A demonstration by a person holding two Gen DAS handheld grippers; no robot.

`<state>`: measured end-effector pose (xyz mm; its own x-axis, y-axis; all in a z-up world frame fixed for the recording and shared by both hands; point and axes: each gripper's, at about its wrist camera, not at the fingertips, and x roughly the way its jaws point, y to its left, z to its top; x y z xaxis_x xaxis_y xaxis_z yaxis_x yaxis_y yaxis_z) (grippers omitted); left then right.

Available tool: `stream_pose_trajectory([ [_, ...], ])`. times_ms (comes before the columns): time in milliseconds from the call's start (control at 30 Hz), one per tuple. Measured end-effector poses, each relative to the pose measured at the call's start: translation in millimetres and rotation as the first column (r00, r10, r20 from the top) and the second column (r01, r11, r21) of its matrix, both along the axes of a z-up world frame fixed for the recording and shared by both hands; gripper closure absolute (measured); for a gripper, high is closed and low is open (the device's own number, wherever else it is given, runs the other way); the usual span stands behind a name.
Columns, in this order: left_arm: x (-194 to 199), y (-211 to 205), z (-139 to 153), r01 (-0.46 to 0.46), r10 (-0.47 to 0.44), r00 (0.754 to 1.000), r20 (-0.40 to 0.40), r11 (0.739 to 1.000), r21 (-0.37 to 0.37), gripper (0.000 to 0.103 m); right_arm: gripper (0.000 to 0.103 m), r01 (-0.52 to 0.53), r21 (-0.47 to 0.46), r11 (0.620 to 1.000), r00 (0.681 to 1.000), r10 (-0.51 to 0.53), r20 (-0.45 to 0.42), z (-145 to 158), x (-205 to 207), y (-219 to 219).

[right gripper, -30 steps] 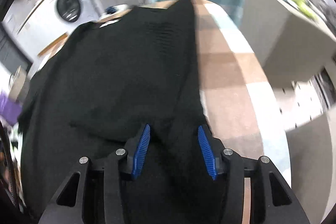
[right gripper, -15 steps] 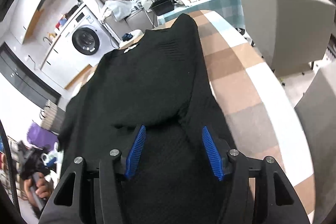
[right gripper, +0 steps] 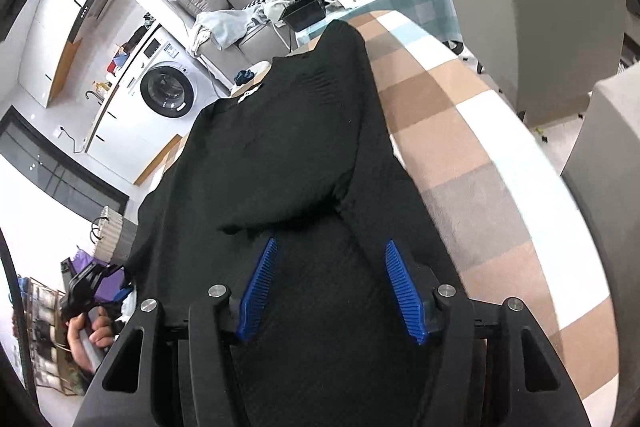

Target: Fold small clothes

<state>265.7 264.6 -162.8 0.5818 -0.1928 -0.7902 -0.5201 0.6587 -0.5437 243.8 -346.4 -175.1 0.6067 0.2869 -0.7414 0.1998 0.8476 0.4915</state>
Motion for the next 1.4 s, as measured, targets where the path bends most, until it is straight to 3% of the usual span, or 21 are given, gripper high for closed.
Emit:
stream_pose_trajectory([
  [67, 6, -2, 1, -0.001, 0.003, 1.000, -0.023, 0.999, 0.055, 0.089, 0.045, -0.009, 0.004, 1.000, 1.000, 0.009, 0.012, 1, -3, 3],
  [133, 9, -7, 11, 0.002, 0.000, 1.000, -0.013, 0.991, 0.137, 0.098, 0.045, -0.008, 0.002, 1.000, 1.000, 0.008, 0.015, 2, -4, 5],
  [233, 12, -23, 37, 0.041, -0.052, 0.998, 0.029, 0.955, 0.294, 0.100, 0.045, -0.005, 0.005, 1.000, 1.000, 0.005, 0.015, 3, -8, 5],
  [333, 27, -53, 71, 0.083, -0.129, 0.990, 0.065, 0.873, 0.480, 0.100, 0.045, -0.004, 0.028, 1.000, 1.000, 0.004, 0.023, 3, -12, 2],
  [433, 40, -100, 108, 0.122, -0.255, 0.959, 0.120, 0.760, 0.639, 0.100, 0.045, 0.002, 0.037, 0.999, 1.000, -0.003, 0.018, 2, -14, -1],
  [467, 46, -124, 120, 0.155, -0.330, 0.934, 0.133, 0.713, 0.684, 0.100, 0.045, 0.003, 0.043, 0.999, 1.000, -0.004, 0.018, 2, -14, -2],
  [500, 49, -143, 129, 0.185, -0.392, 0.909, 0.144, 0.688, 0.702, 0.100, 0.045, 0.004, 0.042, 0.999, 1.000, -0.005, 0.018, 2, -15, -2],
  [567, 57, -185, 134, 0.308, -0.547, 0.829, 0.119, 0.624, 0.719, 0.099, 0.045, 0.011, 0.040, 0.999, 1.000, -0.011, 0.019, 3, -17, -4],
  [600, 62, -208, 129, 0.404, -0.631, 0.772, 0.077, 0.581, 0.707, 0.099, 0.045, 0.014, 0.040, 0.999, 1.000, -0.015, 0.020, 4, -18, -5],
  [633, 66, -225, 123, 0.485, -0.692, 0.720, 0.050, 0.553, 0.677, 0.091, 0.045, 0.016, 0.037, 0.999, 1.000, -0.017, 0.021, 4, -19, -6],
  [667, 67, -235, 117, 0.540, -0.730, 0.682, 0.041, 0.541, 0.645, 0.076, 0.045, 0.019, 0.037, 0.999, 1.000, -0.020, 0.022, 5, -19, -7],
  [700, 68, -243, 112, 0.590, -0.761, 0.647, 0.042, 0.536, 0.604, 0.065, 0.045, 0.022, 0.038, 0.999, 0.999, -0.023, 0.023, 5, -20, -8],
  [733, 68, -245, 109, 0.607, -0.768, 0.638, 0.051, 0.543, 0.579, 0.039, 0.045, 0.027, 0.040, 0.999, 0.999, -0.028, 0.023, 4, -20, -9],
  [767, 66, -241, 108, 0.601, -0.760, 0.645, 0.079, 0.569, 0.562, 0.024, 0.045, 0.033, 0.042, 0.999, 0.999, -0.034, 0.022, 4, -21, -10],
  [800, 64, -237, 107, 0.590, -0.750, 0.653, 0.104, 0.590, 0.552, 0.021, 0.044, 0.039, 0.044, 0.998, 0.999, -0.040, 0.020, 3, -22, -11],
  [867, 64, -222, 105, 0.583, -0.731, 0.670, 0.127, 0.625, 0.519, 0.020, 0.044, 0.045, 0.044, 0.998, 0.999, -0.045, 0.010, 0, -24, -14],
  [1067, 70, -157, 86, 0.480, -0.586, 0.799, 0.132, 0.755, 0.446, 0.020, 0.044, 0.049, 0.050, 0.998, 0.999, -0.049, -0.002, -4, -22, -18],
  [1133, 62, -142, 73, 0.470, -0.561, 0.815, 0.143, 0.785, 0.404, 0.020, 0.044, 0.040, 0.051, 0.998, 0.999, -0.040, -0.005, -4, -21, -16],
  [1200, 58, -136, 65, 0.467, -0.554, 0.821, 0.138, 0.791, 0.395, 0.020, 0.044, 0.032, 0.046, 0.998, 0.999, -0.032, -0.006, -4, -21, -14],
  [1400, 19, -131, 65, 0.463, -0.568, 0.815, 0.117, 0.759, 0.457, 0.020, 0.040, 0.034, 0.027, 0.999, 0.999, -0.033, -0.023, -3, -22, -13],
])
